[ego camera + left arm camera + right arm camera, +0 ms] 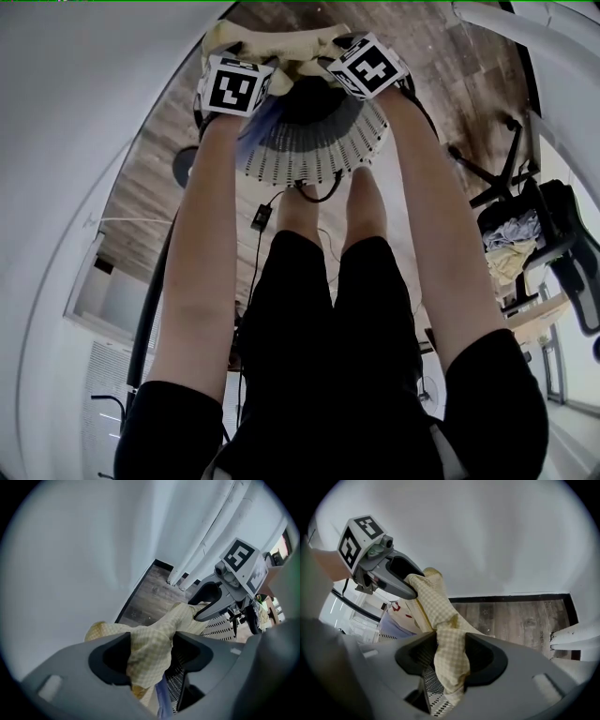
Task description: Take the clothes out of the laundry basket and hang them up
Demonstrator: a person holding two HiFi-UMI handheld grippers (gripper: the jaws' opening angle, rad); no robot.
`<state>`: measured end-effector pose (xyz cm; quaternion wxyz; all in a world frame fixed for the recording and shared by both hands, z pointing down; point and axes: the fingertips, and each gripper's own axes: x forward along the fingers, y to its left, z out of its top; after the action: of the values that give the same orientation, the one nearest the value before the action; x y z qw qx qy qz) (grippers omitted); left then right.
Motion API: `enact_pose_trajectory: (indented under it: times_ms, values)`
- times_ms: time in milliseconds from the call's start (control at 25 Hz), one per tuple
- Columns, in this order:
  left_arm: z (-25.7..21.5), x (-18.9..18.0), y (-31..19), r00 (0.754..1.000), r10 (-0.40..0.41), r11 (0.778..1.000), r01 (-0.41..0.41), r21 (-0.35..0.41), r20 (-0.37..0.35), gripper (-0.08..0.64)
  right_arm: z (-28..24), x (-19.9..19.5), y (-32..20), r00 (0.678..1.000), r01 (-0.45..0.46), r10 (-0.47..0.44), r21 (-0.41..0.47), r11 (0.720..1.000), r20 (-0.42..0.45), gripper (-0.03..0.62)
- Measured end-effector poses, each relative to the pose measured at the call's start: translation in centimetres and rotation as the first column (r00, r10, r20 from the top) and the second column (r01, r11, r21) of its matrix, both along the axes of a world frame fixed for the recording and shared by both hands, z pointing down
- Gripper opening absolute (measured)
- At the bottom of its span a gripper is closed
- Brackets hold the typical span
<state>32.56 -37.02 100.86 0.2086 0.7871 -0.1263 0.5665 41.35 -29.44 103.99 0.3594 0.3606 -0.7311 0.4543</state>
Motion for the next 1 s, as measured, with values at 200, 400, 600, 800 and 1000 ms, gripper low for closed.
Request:
enact_pose_trajectory:
  times_ms: [200,400,600,800,1000]
  values:
    - [-0.6,-0.8,-0.7,1.0,0.0,0.999,0.0,0.041,0.017,0.193,-1.3,-0.7,-0.1,1.0,0.009,-0.008,0.026,1.0,-0.014,0.1]
    - [-2.2,-1.1,-0.6,1.0,0.006,0.995,-0.007,0.098,0.014,0.14,-3.5,0.4,-0.3,0.997,-0.058,0.061,0.078,0.995,-0.037,0.034]
    - [-5.2,-1.4,-0.4,0.994,-0.09,0.988,0.098,0.123,-0.067,0.034,-6.9,1.1,-0.1,0.993,-0.111,0.116,0.14,0.984,-0.031,0.031]
    - [-9.2,-1.9,0.2,0.975,-0.159,0.969,0.184,0.164,-0.153,0.026,-11.3,1.4,0.6,0.984,-0.163,0.174,0.238,0.957,-0.028,0.029]
    - [-13.8,-1.4,0.8,0.952,-0.189,0.949,0.24,0.203,-0.24,0.025,-16.0,1.9,1.2,0.969,-0.235,0.248,0.33,0.914,0.003,0.029]
